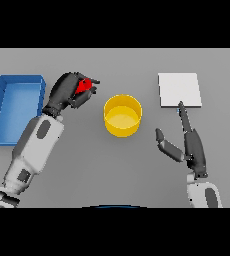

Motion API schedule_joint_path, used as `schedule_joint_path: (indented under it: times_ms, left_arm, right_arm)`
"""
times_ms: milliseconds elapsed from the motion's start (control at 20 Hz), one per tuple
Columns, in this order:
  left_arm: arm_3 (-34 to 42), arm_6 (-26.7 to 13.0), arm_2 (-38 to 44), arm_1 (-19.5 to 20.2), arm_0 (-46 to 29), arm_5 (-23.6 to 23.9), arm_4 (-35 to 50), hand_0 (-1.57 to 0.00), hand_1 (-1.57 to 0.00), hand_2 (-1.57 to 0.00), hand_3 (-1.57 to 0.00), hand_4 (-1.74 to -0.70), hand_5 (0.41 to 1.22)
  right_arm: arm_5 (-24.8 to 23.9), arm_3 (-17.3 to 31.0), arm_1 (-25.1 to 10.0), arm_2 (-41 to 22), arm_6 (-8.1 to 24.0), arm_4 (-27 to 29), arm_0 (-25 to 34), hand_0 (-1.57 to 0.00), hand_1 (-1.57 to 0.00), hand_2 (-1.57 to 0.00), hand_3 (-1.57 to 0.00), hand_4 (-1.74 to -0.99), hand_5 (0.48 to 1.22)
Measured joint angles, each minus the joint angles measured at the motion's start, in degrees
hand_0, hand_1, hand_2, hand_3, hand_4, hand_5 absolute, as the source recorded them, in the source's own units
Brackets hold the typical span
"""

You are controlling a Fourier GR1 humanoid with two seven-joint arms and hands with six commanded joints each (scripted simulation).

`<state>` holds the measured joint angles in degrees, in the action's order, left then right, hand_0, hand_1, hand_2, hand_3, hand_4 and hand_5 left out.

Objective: Pick up the red beaker and tilt it to pour out 1 green nut into yellow bowl. Pick up the yellow bowl and place it on the metallic measuring scale.

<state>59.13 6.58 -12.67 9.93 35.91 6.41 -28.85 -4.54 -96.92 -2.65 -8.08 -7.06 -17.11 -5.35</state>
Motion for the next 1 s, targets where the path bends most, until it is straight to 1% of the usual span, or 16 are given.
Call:
schedule_joint_path:
  times_ms: [50,100,150,250,300,400,450,500,600,650,700,750,800,850,900,1000]
  left_arm:
    - [-0.37,-1.58,-1.35,0.66,1.25,-0.6,-1.77,-1.56,-1.56,-1.56,-1.56,-1.74,1.149]
    - [-0.49,-2.69,-2.8,1.97,2.78,-1.51,-3.78,-1.57,-1.57,-1.57,-1.56,-1.74,1.152]
    - [-1.25,-4.35,-4.94,2.12,5.04,-2.45,-6.23,-1.57,-1.57,-1.57,-1.56,-1.74,1.153]
    - [-3.1,-4.74,-9.52,3.35,8.28,-4.77,-11.13,-1.57,-1.57,-1.57,-1.57,-1.74,1.177]
    - [-3.05,-3.96,-11.67,4.13,9.16,-6.21,-12.96,-1.57,-1.57,-1.57,-1.57,-1.74,1.186]
    - [-4.36,-6.0,-15.25,5.07,12.37,-9.2,-16.89,-1.57,-1.57,-1.57,-1.57,-1.74,1.199]
    - [-4.87,-5.09,-17.4,5.86,13.92,-11.27,-18.66,-1.57,-1.57,-1.57,-1.57,-1.69,1.203]
    - [-6.53,-5.52,-19.28,5.28,15.84,-12.26,-20.59,-1.57,-1.57,-1.57,-1.57,-1.65,1.207]
    - [-8.31,-5.31,-22.52,5.39,18.66,-15.89,-23.0,-1.57,-1.57,-1.57,-1.57,-1.58,1.212]
    - [-9.13,-4.86,-24.38,5.48,20.03,-17.21,-25.0,-1.57,-1.57,-1.57,-1.57,-1.61,1.214]
    - [-9.85,-5.55,-25.48,5.07,21.37,-19.05,-26.14,-1.57,-1.57,-1.57,-1.57,-1.64,1.215]
    - [-11.33,-5.33,-26.72,4.79,22.65,-19.57,-27.59,-1.57,-1.57,-1.57,-1.57,-1.66,1.216]
    - [-12.21,-4.13,-28.18,4.78,23.49,-19.85,-28.97,-1.57,-1.57,-1.57,-1.57,-1.67,1.217]
    - [-13.11,-3.87,-29.6,4.57,24.69,-20.63,-30.38,-1.57,-1.57,-1.57,-1.57,-1.68,1.218]
    - [-14.19,-3.44,-30.98,4.24,25.94,-21.1,-31.83,-1.57,-1.57,-1.57,-1.57,-1.7,1.219]
    - [-16.18,-3.15,-33.66,3.93,28.15,-21.99,-34.77,-1.57,-1.57,-1.57,-1.57,-1.71,1.219]
  right_arm:
    - [-0.01,-0.16,0.53,-0.86,-0.4,-0.7,-0.91,0.0,0.0,0.0,0.0,-1.096,0.67]
    - [0.39,-0.65,-0.17,-0.27,-0.52,0.0,-0.88,0.0,0.0,0.0,0.0,-1.086,0.679]
    - [0.91,-1.05,-0.17,-0.45,-0.67,0.33,-0.86,0.0,0.0,0.0,0.0,-1.069,0.685]
    - [1.24,-1.83,-0.16,-0.78,-0.87,0.35,-1.74,0.0,0.0,0.0,0.0,-1.056,0.692]
    - [0.46,-1.31,0.14,-0.89,0.3,-0.58,-0.9,0.0,0.0,0.0,0.0,-1.054,0.691]
    - [0.49,-1.45,0.08,-0.92,0.05,-0.64,-0.65,0.0,0.0,0.0,0.0,-1.068,0.689]
    - [0.5,-0.9,0.06,-0.69,0.14,-0.43,-0.87,0.0,0.0,0.0,0.0,-1.07,0.686]
    - [0.42,-0.79,0.42,-0.94,0.63,-0.62,-0.32,0.0,0.0,0.0,0.0,-1.066,0.684]
    - [0.97,-0.56,0.25,-0.35,-0.35,0.7,-0.2,0.0,0.0,0.0,0.0,-1.063,0.681]
    - [0.99,-0.24,0.19,-0.42,-0.76,0.54,-0.31,0.0,0.0,0.0,0.0,-1.06,0.675]
    - [1.0,-0.1,0.66,-0.58,-0.2,0.67,-0.27,0.0,0.0,0.0,0.0,-1.057,0.674]
    - [1.12,-0.09,0.66,-0.49,-0.82,0.99,-0.64,0.0,0.0,0.0,0.0,-1.056,0.672]
    - [0.91,-0.47,0.56,-0.7,-0.41,0.43,-0.88,0.0,0.0,0.0,0.0,-1.065,0.676]
    - [1.3,-0.17,0.75,-0.83,0.64,0.66,-0.17,0.0,0.0,0.0,0.0,-1.067,0.684]
    - [1.52,-0.32,0.51,-1.12,-0.32,0.37,-0.67,0.0,0.0,0.0,0.0,-1.066,0.689]
    - [1.87,0.48,-0.07,-0.49,0.49,0.86,0.41,0.0,0.0,0.0,0.0,-1.064,0.69]
